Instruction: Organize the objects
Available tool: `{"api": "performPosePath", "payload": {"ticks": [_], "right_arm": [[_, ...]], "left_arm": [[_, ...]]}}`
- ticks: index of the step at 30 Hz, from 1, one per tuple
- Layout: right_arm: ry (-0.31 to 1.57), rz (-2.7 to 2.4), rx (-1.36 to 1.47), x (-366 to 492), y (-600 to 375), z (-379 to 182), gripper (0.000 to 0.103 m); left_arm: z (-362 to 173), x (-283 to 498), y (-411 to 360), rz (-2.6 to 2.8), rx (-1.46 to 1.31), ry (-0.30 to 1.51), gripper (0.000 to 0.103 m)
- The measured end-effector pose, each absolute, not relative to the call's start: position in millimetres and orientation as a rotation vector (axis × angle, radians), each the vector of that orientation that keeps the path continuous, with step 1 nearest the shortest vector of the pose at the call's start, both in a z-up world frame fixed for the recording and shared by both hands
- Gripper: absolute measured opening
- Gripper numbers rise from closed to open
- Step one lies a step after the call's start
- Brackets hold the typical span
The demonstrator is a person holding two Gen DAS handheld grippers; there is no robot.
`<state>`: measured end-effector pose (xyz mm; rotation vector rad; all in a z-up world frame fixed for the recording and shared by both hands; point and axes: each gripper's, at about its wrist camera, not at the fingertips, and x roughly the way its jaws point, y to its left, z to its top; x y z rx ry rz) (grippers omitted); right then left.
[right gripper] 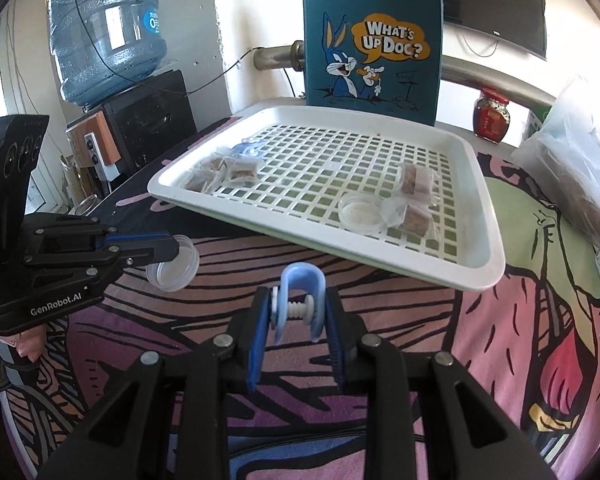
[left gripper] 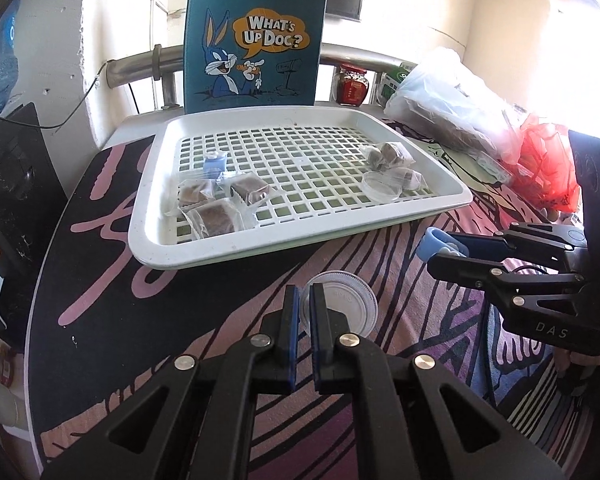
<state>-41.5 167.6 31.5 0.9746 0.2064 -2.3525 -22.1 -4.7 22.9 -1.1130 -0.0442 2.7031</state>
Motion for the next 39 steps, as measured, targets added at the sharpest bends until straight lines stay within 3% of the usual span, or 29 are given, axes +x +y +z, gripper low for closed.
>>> {"api": "performPosePath", "payload": {"ticks": [39], "right_arm": [[0.198, -2.319, 0.933, -37.0, 167.7, 34.3, 0.026]], "left_arm": [[23.2, -21.4, -11.2, 2.725, -1.105, -0.091, 0.004]]}}
